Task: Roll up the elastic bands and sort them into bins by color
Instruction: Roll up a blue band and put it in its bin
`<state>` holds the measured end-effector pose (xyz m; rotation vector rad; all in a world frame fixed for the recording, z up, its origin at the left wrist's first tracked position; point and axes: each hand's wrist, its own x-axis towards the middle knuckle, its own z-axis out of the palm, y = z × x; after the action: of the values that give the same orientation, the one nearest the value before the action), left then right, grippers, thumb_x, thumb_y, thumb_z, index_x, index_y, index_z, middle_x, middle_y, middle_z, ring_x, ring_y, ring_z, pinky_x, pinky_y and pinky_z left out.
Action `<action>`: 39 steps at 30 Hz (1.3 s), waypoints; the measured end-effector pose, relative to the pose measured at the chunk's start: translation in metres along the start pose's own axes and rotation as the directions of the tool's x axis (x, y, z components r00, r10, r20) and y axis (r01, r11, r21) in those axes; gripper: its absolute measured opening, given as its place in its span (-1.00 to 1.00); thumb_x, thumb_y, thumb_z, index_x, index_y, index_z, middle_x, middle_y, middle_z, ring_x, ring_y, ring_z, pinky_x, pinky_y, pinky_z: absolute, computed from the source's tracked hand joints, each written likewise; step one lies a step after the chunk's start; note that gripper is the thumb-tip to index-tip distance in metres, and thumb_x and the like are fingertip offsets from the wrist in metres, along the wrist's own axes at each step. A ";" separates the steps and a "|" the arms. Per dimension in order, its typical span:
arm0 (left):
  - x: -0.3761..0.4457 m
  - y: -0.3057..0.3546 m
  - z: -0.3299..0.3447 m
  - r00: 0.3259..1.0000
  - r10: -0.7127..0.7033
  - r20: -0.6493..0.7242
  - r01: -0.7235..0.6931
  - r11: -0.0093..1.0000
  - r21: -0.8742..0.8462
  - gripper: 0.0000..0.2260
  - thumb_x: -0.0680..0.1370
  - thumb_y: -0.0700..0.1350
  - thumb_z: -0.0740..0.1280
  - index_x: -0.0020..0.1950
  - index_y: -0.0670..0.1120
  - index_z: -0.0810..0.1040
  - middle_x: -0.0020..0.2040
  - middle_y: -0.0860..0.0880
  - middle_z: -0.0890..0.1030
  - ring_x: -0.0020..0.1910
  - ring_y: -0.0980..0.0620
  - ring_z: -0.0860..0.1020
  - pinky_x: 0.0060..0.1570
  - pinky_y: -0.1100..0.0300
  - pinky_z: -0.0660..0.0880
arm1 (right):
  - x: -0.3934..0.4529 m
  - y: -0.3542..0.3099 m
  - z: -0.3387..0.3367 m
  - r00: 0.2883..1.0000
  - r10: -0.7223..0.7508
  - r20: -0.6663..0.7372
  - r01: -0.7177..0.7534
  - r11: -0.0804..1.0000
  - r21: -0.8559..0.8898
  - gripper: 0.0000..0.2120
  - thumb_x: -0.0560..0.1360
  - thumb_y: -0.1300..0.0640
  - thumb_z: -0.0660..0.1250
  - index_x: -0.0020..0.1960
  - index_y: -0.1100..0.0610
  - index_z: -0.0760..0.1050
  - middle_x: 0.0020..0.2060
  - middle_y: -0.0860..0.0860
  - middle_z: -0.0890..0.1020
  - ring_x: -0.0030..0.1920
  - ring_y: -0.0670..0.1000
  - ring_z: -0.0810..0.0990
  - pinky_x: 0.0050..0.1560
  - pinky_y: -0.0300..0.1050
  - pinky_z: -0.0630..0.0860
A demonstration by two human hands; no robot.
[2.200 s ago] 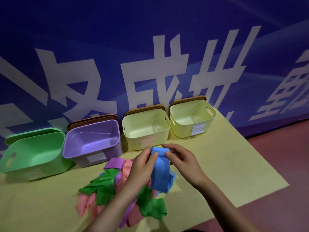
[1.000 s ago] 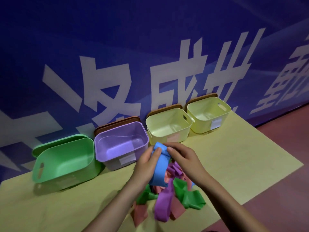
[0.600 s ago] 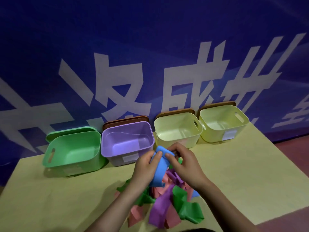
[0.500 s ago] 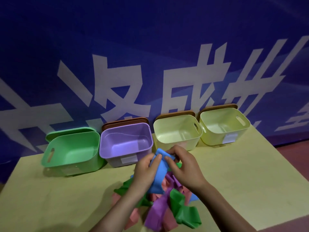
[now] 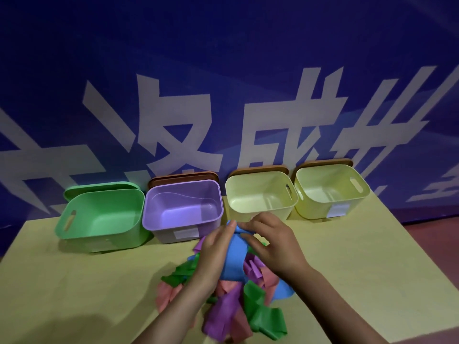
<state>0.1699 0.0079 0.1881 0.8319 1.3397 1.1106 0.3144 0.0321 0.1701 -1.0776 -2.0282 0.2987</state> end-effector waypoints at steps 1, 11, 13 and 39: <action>0.000 -0.001 -0.004 1.000 0.016 0.001 -0.016 1.000 0.002 -0.80 0.59 -0.06 0.26 -0.16 -0.03 0.63 -0.31 0.08 0.63 -0.27 0.12 0.57 -0.15 0.16 0.46 | 0.000 -0.002 0.003 1.000 0.013 -0.004 -0.013 1.000 0.027 -0.78 0.53 0.05 0.30 0.08 0.10 0.64 -0.19 -0.02 0.55 -0.15 -0.03 0.53 -0.15 -0.16 0.46; 0.009 -0.006 -0.062 0.980 0.092 0.177 -0.112 0.988 0.108 -0.82 0.63 -0.17 0.19 -0.04 0.05 0.53 -0.19 0.08 0.59 -0.31 0.27 0.55 -0.30 0.41 0.44 | -0.005 -0.047 0.053 0.869 0.490 0.062 -0.476 0.798 0.369 -0.74 0.46 -0.06 0.25 0.10 -0.04 0.57 -0.13 -0.13 0.64 -0.16 -0.22 0.55 -0.12 -0.29 0.45; 0.015 -0.006 -0.075 0.976 0.092 0.195 -0.118 0.985 0.123 -0.83 0.62 -0.17 0.20 -0.06 0.03 0.54 -0.19 0.06 0.59 -0.28 0.24 0.55 -0.25 0.38 0.44 | -0.001 -0.052 0.063 0.875 0.482 0.047 -0.463 0.803 0.375 -0.79 0.46 0.01 0.27 0.03 0.00 0.59 -0.23 -0.06 0.64 -0.25 -0.20 0.52 -0.19 -0.31 0.43; 0.036 -0.017 0.021 0.998 0.053 -0.036 -0.055 0.998 -0.042 -0.83 0.60 -0.09 0.27 0.02 -0.16 0.60 -0.17 -0.08 0.62 -0.26 0.06 0.55 -0.28 0.23 0.47 | 0.007 0.039 -0.004 0.987 0.079 0.137 -0.121 0.935 0.334 -0.74 0.51 0.20 0.32 0.18 0.07 0.58 -0.03 -0.07 0.55 -0.01 -0.08 0.55 -0.03 -0.31 0.47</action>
<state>0.1895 0.0391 0.1628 0.8245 1.3242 1.1971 0.3381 0.0608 0.1558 -0.9619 -1.9353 0.7577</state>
